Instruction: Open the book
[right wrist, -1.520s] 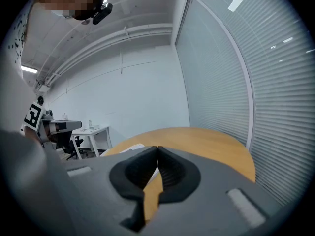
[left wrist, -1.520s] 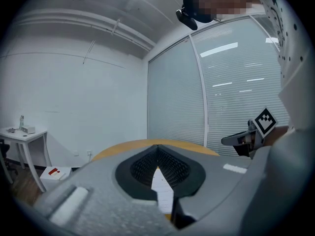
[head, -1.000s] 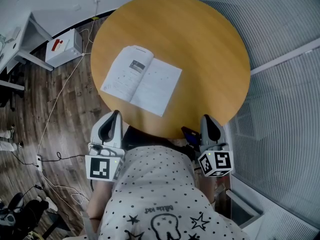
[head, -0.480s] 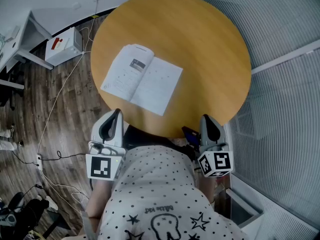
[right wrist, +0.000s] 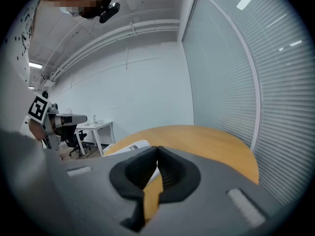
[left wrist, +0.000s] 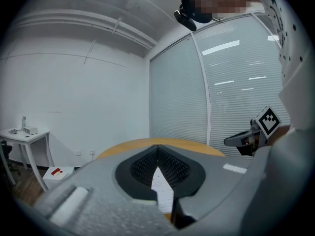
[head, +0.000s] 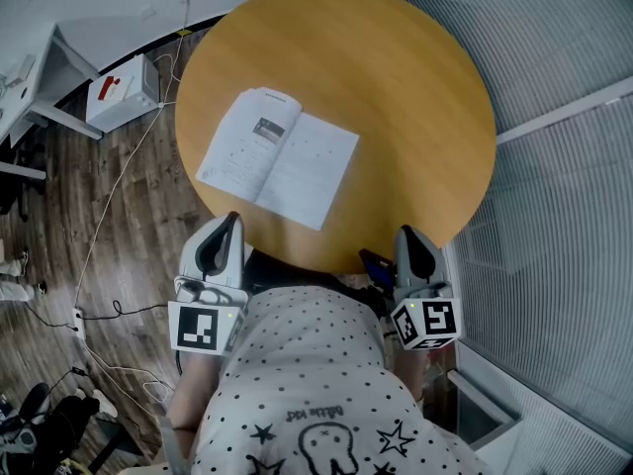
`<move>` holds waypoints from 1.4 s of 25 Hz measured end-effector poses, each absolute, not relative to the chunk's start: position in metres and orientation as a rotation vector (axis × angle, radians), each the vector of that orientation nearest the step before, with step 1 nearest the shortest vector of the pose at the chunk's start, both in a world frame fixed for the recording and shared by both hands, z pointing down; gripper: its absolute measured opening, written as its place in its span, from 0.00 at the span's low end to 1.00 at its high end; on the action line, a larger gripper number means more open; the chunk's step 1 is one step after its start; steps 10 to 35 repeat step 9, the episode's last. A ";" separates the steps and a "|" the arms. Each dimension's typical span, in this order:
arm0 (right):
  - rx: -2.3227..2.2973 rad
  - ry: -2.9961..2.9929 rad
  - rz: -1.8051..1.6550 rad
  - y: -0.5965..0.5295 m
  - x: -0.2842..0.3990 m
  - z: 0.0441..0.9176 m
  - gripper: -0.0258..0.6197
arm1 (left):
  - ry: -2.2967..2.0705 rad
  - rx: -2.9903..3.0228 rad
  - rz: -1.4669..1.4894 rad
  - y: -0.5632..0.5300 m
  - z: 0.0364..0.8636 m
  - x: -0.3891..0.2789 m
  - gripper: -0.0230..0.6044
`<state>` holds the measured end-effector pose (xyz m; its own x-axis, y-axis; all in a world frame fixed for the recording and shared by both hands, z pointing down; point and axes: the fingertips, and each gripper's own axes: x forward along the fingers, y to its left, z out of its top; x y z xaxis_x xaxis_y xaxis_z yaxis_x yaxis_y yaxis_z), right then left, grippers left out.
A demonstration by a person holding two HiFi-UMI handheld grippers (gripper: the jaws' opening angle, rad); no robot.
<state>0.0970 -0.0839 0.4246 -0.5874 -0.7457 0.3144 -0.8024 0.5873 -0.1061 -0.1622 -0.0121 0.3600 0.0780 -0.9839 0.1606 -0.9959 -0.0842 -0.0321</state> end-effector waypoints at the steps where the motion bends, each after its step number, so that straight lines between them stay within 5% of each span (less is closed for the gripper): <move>1: 1.284 -2.580 0.350 -0.085 0.098 0.425 0.05 | -2.062 2.243 0.213 -0.014 0.360 -0.162 0.05; 35: 1.297 -2.569 0.353 -0.085 0.102 0.424 0.05 | -2.040 2.253 0.200 -0.020 0.359 -0.161 0.05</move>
